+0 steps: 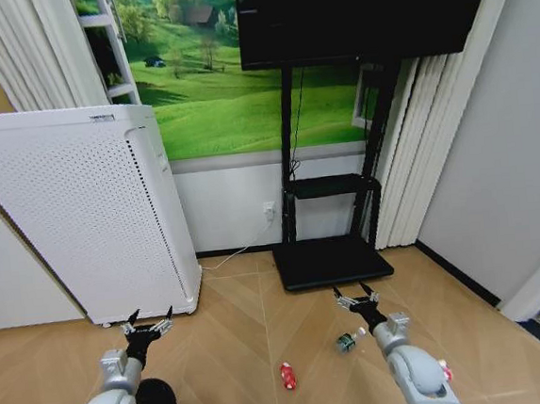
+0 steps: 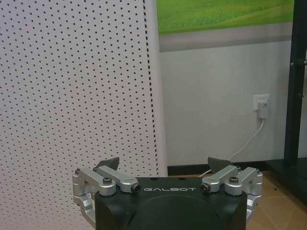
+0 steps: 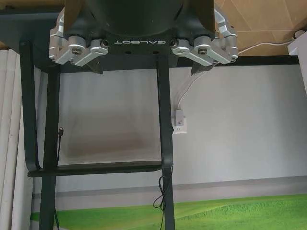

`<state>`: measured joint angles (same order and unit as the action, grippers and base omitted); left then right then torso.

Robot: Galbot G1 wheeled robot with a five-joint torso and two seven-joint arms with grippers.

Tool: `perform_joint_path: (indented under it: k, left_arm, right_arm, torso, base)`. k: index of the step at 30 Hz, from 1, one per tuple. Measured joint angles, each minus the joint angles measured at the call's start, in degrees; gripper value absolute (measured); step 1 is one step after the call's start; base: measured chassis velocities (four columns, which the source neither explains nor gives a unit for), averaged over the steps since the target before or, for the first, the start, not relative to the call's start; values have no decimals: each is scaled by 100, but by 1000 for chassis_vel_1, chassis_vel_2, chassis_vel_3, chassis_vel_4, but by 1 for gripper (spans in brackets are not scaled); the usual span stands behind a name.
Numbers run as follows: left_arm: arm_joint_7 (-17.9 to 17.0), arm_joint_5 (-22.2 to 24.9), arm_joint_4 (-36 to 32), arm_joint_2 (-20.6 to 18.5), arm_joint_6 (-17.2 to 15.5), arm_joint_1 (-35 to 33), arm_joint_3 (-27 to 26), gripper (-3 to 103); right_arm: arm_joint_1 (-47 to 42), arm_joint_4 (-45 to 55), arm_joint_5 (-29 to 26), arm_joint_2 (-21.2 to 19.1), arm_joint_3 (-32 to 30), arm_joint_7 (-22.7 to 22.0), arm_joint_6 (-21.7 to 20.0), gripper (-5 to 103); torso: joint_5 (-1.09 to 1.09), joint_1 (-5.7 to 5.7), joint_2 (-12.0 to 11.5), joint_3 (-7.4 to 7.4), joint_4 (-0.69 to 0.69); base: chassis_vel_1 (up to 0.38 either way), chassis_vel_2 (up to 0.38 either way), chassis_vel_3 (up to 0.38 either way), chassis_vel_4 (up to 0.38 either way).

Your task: Pick up the trash bin and place the garbage on the floor into it.

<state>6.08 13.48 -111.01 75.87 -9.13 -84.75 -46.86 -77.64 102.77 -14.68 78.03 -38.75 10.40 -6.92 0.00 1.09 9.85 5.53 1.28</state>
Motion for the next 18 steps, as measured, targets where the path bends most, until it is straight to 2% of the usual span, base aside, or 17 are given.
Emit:
perform_joint_path:
  k: [18]
  left_arm:
    - [-35, 83, -44, 44, -90, -9, 3, 100]
  right_arm:
    - [-22, -11, -31, 12, -13, -8, 9, 100]
  torso:
    - [0, 7, 6, -1, 0]
  base:
    - [0, 0, 0, 0]
